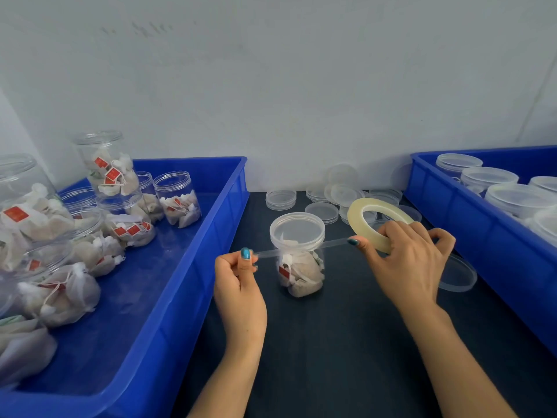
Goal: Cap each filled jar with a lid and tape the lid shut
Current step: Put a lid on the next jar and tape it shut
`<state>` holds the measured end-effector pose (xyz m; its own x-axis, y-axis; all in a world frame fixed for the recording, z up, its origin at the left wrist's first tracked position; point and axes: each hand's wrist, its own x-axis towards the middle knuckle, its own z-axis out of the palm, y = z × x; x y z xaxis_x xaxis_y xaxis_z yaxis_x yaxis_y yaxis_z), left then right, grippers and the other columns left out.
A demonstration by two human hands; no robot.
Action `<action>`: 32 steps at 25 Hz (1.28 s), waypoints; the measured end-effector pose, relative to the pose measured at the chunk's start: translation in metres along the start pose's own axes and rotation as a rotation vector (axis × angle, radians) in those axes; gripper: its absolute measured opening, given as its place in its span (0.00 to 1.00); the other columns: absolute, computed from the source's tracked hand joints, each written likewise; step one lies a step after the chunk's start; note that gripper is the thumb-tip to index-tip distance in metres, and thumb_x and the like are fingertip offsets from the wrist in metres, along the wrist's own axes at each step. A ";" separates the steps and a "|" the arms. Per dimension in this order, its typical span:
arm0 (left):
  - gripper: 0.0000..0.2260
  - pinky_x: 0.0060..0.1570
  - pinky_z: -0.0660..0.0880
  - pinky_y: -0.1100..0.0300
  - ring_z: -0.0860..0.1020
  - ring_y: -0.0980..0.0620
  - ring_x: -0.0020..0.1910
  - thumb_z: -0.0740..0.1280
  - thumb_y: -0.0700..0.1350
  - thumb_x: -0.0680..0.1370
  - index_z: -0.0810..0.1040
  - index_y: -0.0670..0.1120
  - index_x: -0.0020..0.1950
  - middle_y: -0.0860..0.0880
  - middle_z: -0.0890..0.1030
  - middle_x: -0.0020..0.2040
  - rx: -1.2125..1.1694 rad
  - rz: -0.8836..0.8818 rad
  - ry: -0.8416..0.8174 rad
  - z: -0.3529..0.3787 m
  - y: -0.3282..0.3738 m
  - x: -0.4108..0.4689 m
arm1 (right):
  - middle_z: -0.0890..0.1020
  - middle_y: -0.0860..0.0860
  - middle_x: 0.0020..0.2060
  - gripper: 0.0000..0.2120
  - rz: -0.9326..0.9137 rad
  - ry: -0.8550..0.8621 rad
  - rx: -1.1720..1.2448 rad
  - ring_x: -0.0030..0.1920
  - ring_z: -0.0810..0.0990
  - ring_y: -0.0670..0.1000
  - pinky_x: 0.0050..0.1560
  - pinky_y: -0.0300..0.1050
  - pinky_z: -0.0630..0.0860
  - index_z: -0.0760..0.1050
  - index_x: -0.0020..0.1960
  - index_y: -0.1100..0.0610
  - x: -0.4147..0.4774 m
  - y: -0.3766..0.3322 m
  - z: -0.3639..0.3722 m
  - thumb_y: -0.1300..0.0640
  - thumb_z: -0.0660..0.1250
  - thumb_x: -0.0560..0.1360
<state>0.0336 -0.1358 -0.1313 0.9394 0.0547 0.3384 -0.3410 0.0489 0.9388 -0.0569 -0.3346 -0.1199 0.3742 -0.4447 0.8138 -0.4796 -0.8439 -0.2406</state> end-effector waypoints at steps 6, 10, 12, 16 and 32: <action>0.06 0.47 0.74 0.65 0.80 0.65 0.45 0.61 0.47 0.83 0.72 0.51 0.46 0.58 0.81 0.46 0.019 -0.033 -0.071 0.016 -0.011 0.017 | 0.75 0.46 0.33 0.27 0.047 -0.039 0.059 0.39 0.74 0.53 0.53 0.52 0.60 0.73 0.37 0.53 -0.002 -0.005 0.003 0.30 0.54 0.75; 0.06 0.41 0.70 0.75 0.78 0.70 0.45 0.58 0.50 0.84 0.71 0.54 0.48 0.61 0.80 0.46 0.048 -0.048 -0.187 0.027 -0.015 0.026 | 0.78 0.48 0.33 0.26 0.071 -0.068 0.090 0.39 0.75 0.53 0.53 0.53 0.61 0.75 0.38 0.54 -0.003 -0.007 0.006 0.32 0.59 0.77; 0.06 0.40 0.70 0.76 0.76 0.70 0.41 0.57 0.50 0.85 0.71 0.55 0.49 0.62 0.79 0.43 0.051 -0.020 -0.212 0.033 -0.018 0.028 | 0.78 0.48 0.33 0.26 0.087 -0.082 0.108 0.38 0.75 0.53 0.53 0.53 0.61 0.74 0.39 0.54 -0.003 -0.008 0.007 0.32 0.59 0.77; 0.06 0.37 0.71 0.73 0.76 0.67 0.37 0.59 0.43 0.85 0.70 0.53 0.51 0.58 0.78 0.43 0.007 0.001 -0.165 0.045 -0.020 0.031 | 0.76 0.45 0.32 0.26 0.120 -0.117 0.154 0.37 0.72 0.51 0.53 0.52 0.59 0.72 0.38 0.52 -0.003 -0.012 0.007 0.30 0.54 0.74; 0.33 0.49 0.71 0.77 0.75 0.71 0.56 0.82 0.56 0.60 0.70 0.62 0.60 0.66 0.78 0.55 0.072 0.013 -0.434 0.039 0.000 0.016 | 0.66 0.39 0.30 0.28 0.137 -0.188 0.190 0.37 0.70 0.49 0.52 0.51 0.58 0.73 0.38 0.51 -0.003 -0.012 0.000 0.30 0.50 0.76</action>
<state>0.0496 -0.1738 -0.1230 0.8680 -0.3699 0.3314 -0.3639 -0.0196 0.9312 -0.0522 -0.3228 -0.1187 0.4649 -0.5914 0.6589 -0.3851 -0.8052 -0.4510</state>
